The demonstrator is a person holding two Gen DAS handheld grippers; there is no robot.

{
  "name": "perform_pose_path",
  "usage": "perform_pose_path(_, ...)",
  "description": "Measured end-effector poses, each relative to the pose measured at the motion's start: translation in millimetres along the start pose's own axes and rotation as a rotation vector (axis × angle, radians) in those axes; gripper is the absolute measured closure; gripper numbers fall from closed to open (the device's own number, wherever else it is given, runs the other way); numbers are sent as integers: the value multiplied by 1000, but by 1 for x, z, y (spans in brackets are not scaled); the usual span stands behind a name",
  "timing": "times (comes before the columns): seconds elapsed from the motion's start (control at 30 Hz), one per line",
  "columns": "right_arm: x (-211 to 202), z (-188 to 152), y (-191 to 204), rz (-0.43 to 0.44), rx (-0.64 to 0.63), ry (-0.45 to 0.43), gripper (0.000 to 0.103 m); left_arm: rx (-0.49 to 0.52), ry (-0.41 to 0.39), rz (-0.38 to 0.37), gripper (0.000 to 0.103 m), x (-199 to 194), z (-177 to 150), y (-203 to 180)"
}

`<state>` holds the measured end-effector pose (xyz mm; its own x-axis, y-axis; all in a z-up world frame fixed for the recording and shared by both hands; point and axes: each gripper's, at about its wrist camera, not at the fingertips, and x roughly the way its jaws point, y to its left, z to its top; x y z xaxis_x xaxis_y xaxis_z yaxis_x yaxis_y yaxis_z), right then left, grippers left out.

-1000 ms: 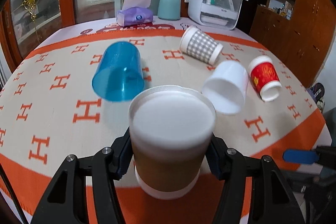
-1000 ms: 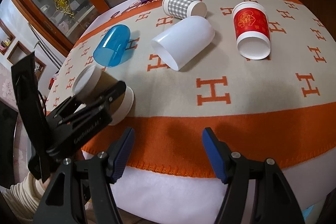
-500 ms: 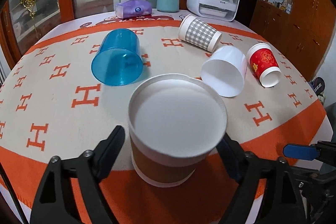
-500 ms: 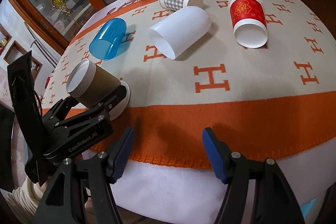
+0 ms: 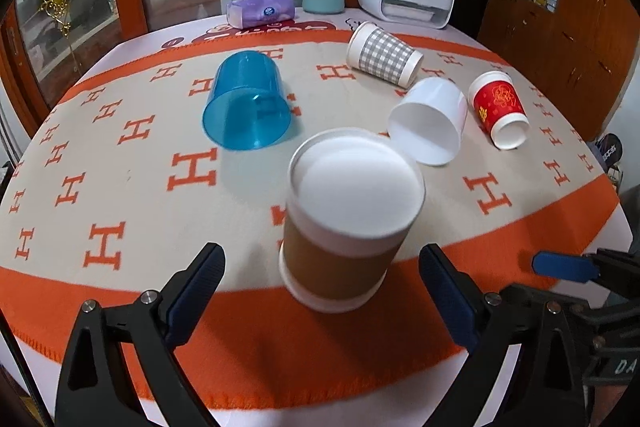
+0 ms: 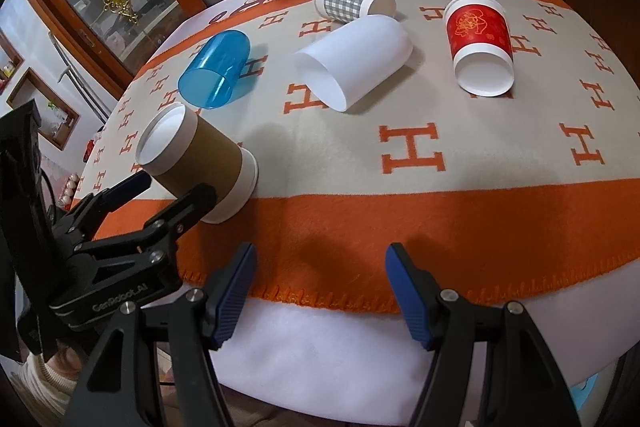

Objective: Flip cup upside down
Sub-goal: 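Rotate the held cup with the left gripper, opening facing down, then lower the cup onto the cloth and open the left gripper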

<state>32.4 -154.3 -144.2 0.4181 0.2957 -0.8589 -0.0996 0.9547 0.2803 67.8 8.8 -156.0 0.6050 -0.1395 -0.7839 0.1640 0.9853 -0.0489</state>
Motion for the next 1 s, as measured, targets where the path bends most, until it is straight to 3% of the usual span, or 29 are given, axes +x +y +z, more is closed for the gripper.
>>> perform_pose_path(0.1,-2,-2,3,-5,-8,-1,36,8,25,39,6,-5,-3,3)
perform_pose_path(0.57,-25,-5,27,-40,-79,-48,36,-24,109,88,6,-42,-10,17)
perform_pose_path(0.7,-47,3,36,-15,-95,-93,36,-32,86,93,6,-64,-1,17)
perform_pose_path(1.0,-108,27,52,33,-95,-247,36,-53,-47,139,1,-117,32,9)
